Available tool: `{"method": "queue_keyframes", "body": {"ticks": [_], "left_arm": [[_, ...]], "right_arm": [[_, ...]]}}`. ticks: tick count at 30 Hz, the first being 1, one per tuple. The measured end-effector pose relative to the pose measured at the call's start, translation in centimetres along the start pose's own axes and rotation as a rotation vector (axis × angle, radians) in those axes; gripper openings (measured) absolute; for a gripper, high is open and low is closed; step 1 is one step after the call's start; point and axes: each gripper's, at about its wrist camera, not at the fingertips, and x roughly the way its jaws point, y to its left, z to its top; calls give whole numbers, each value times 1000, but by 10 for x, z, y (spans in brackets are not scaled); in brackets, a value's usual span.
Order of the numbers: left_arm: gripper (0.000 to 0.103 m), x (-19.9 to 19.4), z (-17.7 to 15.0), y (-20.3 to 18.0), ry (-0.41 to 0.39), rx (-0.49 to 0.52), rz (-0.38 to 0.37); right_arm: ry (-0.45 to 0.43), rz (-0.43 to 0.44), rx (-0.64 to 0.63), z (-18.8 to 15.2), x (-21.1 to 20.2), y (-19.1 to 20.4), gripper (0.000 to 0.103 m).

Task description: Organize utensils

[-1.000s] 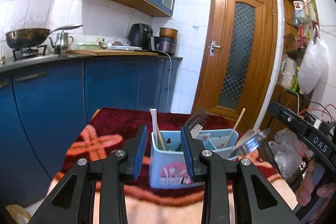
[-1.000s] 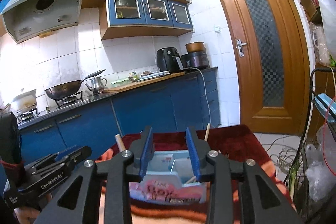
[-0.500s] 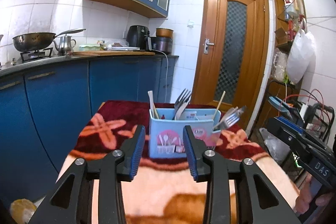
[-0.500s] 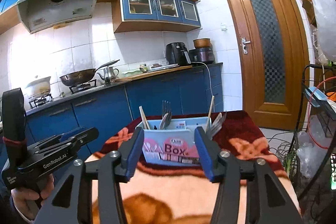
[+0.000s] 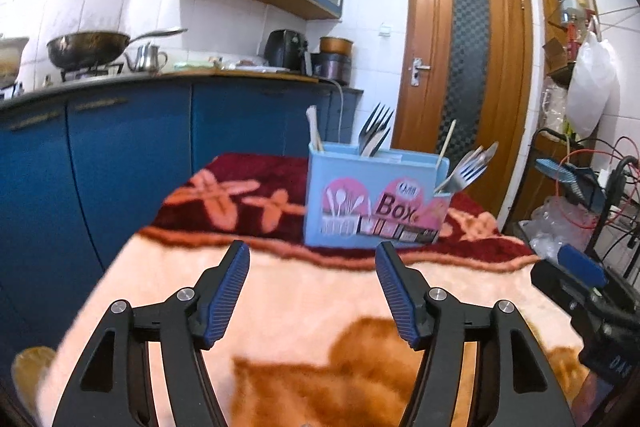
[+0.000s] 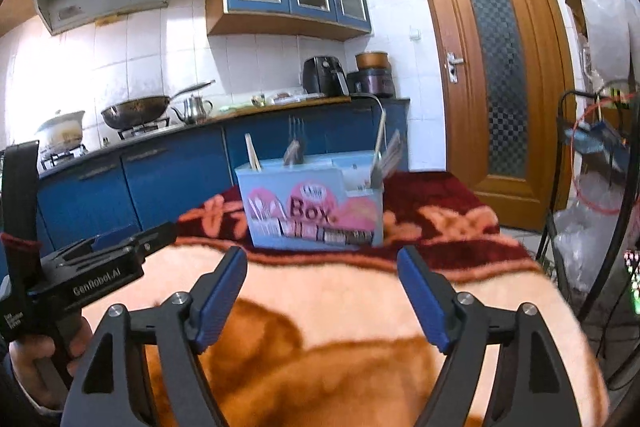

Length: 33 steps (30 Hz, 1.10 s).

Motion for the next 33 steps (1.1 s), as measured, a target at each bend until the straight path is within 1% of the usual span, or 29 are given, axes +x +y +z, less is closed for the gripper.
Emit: {"method": "queue_keyframes", "body": {"ticks": [2, 4, 5, 6, 10, 15, 20, 27, 33], "left_arm": [[67, 6, -5, -1, 15, 1, 12], [67, 11, -11, -4, 28, 11, 27], [67, 13, -13, -4, 34, 16, 28], [67, 15, -15, -4, 40, 18, 24], [67, 18, -20, -10, 58, 37, 29], [67, 19, -23, -16, 60, 70, 44], [67, 20, -23, -17, 64, 72, 55], [67, 19, -24, -17, 60, 82, 63], [67, 18, -24, -17, 57, 81, 68]], "right_arm": [[8, -13, 4, -9, 5, -4, 82], [4, -25, 5, -15, 8, -7, 86], [0, -38, 0, -18, 10, -9, 90], [-4, -43, -4, -19, 10, -9, 92], [-20, -50, -19, -20, 10, -10, 93], [-18, -58, -34, -22, 12, -7, 93], [-24, -57, -14, -24, 10, -10, 93], [-35, -63, -44, -25, 9, -6, 93], [-33, -66, -44, -25, 10, -6, 93]]}}
